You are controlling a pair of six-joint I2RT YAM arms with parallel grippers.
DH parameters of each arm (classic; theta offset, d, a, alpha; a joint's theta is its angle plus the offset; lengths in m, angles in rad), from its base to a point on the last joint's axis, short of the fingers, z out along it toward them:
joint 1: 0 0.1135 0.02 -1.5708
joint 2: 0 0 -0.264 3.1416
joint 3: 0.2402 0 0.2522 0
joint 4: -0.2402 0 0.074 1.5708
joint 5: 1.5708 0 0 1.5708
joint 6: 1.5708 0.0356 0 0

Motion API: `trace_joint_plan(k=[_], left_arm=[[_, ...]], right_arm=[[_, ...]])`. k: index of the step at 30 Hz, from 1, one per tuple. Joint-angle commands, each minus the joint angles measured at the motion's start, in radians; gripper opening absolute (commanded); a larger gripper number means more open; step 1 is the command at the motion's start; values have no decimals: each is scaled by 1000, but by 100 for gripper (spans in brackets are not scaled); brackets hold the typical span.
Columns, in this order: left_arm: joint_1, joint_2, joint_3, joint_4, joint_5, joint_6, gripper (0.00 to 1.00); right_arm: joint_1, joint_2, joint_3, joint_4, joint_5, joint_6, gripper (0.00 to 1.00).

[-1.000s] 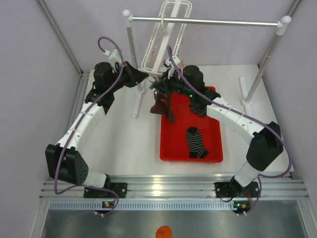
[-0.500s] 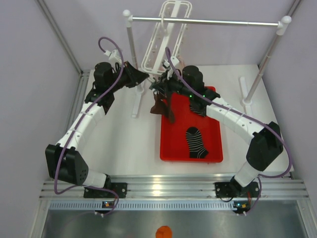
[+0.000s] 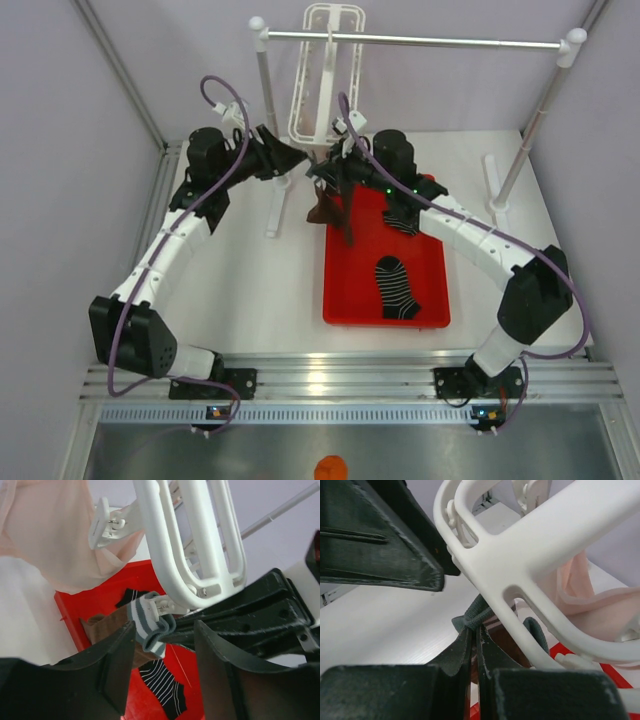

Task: Clip the socks to the hanger
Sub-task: Clamp the sock onto the hanger.

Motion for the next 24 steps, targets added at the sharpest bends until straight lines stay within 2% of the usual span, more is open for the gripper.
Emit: trace_joint_plan(k=[1,7,11,17,24], left_arm=[[24,-82,-35,133,63,-31,56],[67,-135,-95,248,175,-70,58],[82,-160,-105,225,176,-31,58],[82,-149,-98,192,163,87,58],[64,-89,-49,188,192,312,57]], right_arm=[[-30,-52,29,37,-17,-18,0],[-82,-75,14,16,-32,-35,0],[-130,-95,4,-9,-43,-68,0],[-196,-124,-17,-29,-51,-98,0],[-263,-140,-34,-32,-55,-108,0]])
